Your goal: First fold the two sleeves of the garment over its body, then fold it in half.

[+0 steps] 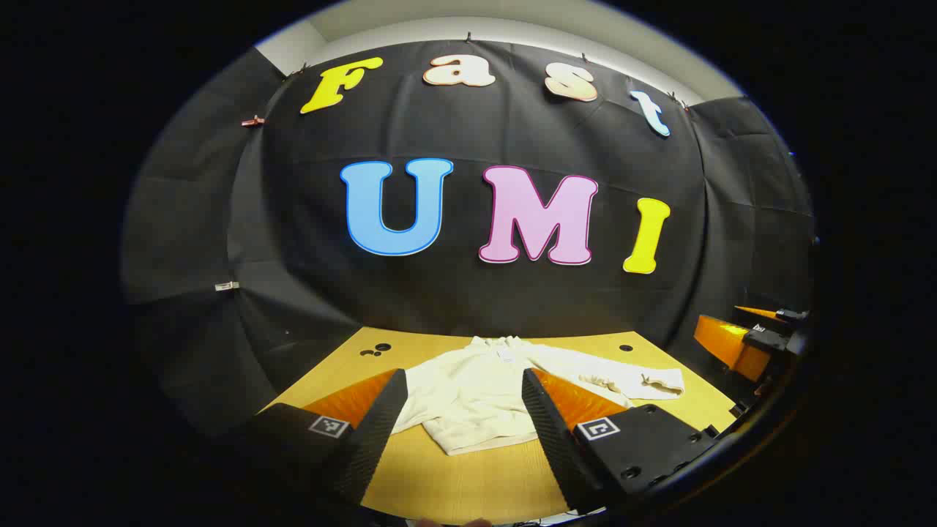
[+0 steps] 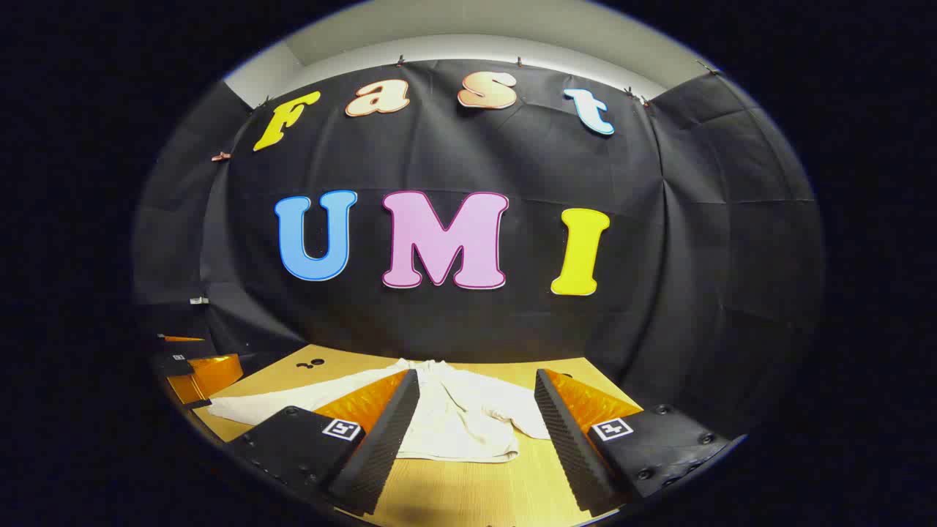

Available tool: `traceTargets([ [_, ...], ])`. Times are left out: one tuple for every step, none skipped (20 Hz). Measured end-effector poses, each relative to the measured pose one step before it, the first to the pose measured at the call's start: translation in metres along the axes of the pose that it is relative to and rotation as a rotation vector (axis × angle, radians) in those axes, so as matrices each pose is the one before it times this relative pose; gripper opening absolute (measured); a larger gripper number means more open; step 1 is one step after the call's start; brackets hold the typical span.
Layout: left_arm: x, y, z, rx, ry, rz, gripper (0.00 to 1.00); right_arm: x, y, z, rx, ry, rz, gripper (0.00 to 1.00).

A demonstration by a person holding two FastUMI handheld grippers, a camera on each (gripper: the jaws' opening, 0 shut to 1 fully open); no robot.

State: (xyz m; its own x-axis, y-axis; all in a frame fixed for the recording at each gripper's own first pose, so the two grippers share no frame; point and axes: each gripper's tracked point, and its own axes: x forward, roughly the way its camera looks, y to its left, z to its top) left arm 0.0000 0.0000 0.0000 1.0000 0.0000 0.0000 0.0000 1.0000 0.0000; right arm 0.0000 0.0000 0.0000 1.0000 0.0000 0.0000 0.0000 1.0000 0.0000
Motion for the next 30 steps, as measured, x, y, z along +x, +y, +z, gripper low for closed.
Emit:
traceTargets([
  [0.00534, -0.00443, -0.00036, 0.00959, 0.0032, -0.00357, 0.97, 0.00376, -0.0012, 0.00018, 0.00619, -0.00246, 0.00299, 0.97],
  [0.00343, -0.00211, -0.00135, 0.00488, 0.0022, -0.00165, 0.97, 0.00503, -0.0005, -0.00082, 0.00497, 0.00232, 0.00362, 0.97],
  [0.00336, -0.00245, 0.00115, 0.00002, 0.00079, -0.00211, 0.97, 0.00331, -0.00182, -0.00214, -0.00027, 0.00436, -0.00013, 0.97],
  [0.00347, -0.00167, -0.00055, -0.00061, 0.0008, 0.00045, 0.97, 0.00347, -0.00188, -0.00141, -0.00026, 0.00434, 0.00025, 0.97],
  [0.00255, -0.00068, 0.00019, 0.0013, 0.00183, 0.0031, 0.97, 0.00322, -0.00121, -0.00085, 0.00375, 0.00161, -0.00055, 0.97],
  [0.00185, 0.00012, -0.00086, 0.00231, 0.00022, 0.00369, 0.97, 0.00498, -0.00232, 0.00065, 0.00694, 0.00392, -0.00406, 0.97],
  [0.00188, 0.0006, 0.00126, 0.00208, -0.00073, 0.00646, 0.97, 0.00329, -0.00265, 0.00046, 0.01069, 0.00104, -0.00391, 0.97],
  [0.00111, 0.00107, 0.00014, 0.00187, -0.00309, 0.00616, 0.97, 0.00313, -0.00045, -0.00001, 0.01088, -0.00128, -0.0013, 0.97],
  [0.00191, 0.0, 0.00124, 0.00158, -0.00062, 0.00413, 0.97, 0.00253, -0.00027, 0.00078, 0.00537, 0.00012, 0.00058, 0.97],
  [0.00067, 0.00006, -0.00029, 0.00146, 0.00185, 0.00526, 0.97, 0.00219, 0.00028, -0.00148, -0.00122, 0.00139, 0.00145, 0.97],
  [0.00128, 0.0004, -0.00039, -0.00065, 0.00372, 0.00487, 0.97, 0.00289, -0.00049, -0.00092, -0.0007, 0.00456, 0.00112, 0.97],
  [0.00199, -0.0003, -0.00157, -0.00202, 0.00207, 0.00208, 0.97, 0.00266, 0.00009, -0.00275, 0.00386, 0.00764, 0.00371, 0.97],
  [0.00078, -0.00048, 0.00093, 0.0011, -0.00068, 0.00237, 0.97, 0.00272, 0.00044, -0.0017, 0.00695, 0.01034, 0.00336, 0.97],
  [-0.00029, 0.00014, 0.00016, 0.00506, 0.0001, 0.00418, 0.97, 0.00035, 0.00078, -0.00044, 0.00574, 0.00476, 0.00361, 0.97],
  [0.00063, -0.00103, 0.0, 0.00213, 0.00326, 0.00104, 0.97, 0.00098, -0.00112, -0.0001, 0.00275, 0.00196, 0.00202, 0.97],
  [0.00089, -0.00229, -0.00257, -0.0008, 0.0035, -0.00239, 0.97, -0.00007, 0.00019, -0.00082, -0.0001, 0.0012, 0.00312, 0.97],
  [0.00063, -0.0024, -0.00034, -0.00068, 0.00273, -0.00113, 0.97, 0.00065, -0.00032, -0.00016, -0.00368, -0.00044, 0.00253, 0.97],
  [0.0017, -0.00239, -0.00133, 0.00107, 0.00264, -0.00133, 0.97, 0.00086, 0.00007, -0.00066, -0.00436, -0.0012, 0.00006, 0.97],
  [0.00121, -0.00146, 0.00096, 0.00218, 0.00079, 0.00101, 0.98, 0.00199, 0.00069, 0.00018, 0.00127, -0.00055, 0.00647, 0.97],
  [0.00103, -0.00147, -0.00039, 0.00236, -0.00038, -0.00069, 0.97, 0.00277, -0.00275, -0.00333, 0.00218, 0.00887, -0.0037, 0.97],
  [0.00188, -0.00247, 0.00073, 0.00464, 0.00117, -0.00265, 0.97, 0.00262, -0.00431, -0.00019, -0.00169, 0.00646, -0.0062, 0.97],
  [0.00226, -0.00335, -0.00002, 0.00575, -0.00181, -0.00508, 0.97, 0.00977, -0.00672, -0.00004, -0.00076, 0.00831, -0.0085, 0.97],
  [0.00232, -0.00523, 0.00214, 0.00729, -0.00335, -0.00846, 0.97, 0.0103, -0.00792, 0.0037, -0.00127, -0.00298, -0.00878, 0.97],
  [0.0017, -0.00284, 0.00077, 0.00737, -0.00455, -0.00433, 0.97, 0.00953, -0.01068, 0.00425, -0.00315, -0.00914, -0.01246, 0.97],
  [0.00307, -0.0035, 0.00229, 0.00446, -0.00078, -0.00386, 0.97, 0.00618, -0.01092, 0.00266, -0.00559, -0.00782, -0.0156, 0.97],
  [0.00217, -0.00443, -0.00015, -0.00044, 0.00031, -0.00454, 0.97, 0.00489, -0.01139, 0.00059, -0.00452, -0.00373, -0.01743, 0.97],
  [0.00226, -0.00401, 0.0025, -0.00409, -0.00173, -0.00406, 0.97, 0.00612, -0.01032, 0.00025, 0.00645, 0.00306, -0.01277, 0.97],
  [0.00221, -0.00434, 0.00021, -0.00303, -0.00089, -0.00287, 0.97, 0.00629, -0.00745, 0.00108, 0.01737, 0.00088, -0.00299, 0.97],
  [0.00245, -0.00402, 0.00114, -0.00336, 0.00313, 0.00435, 0.97, 0.00486, -0.0074, 0.00127, 0.02376, 0.00132, 0.00098, 0.97],
  [0.00349, -0.00507, 0.0004, -0.00981, -0.00021, -0.00422, 0.97, 0.00662, -0.00936, 0.00096, 0.01399, -0.00031, -0.01144, 0.97],
])
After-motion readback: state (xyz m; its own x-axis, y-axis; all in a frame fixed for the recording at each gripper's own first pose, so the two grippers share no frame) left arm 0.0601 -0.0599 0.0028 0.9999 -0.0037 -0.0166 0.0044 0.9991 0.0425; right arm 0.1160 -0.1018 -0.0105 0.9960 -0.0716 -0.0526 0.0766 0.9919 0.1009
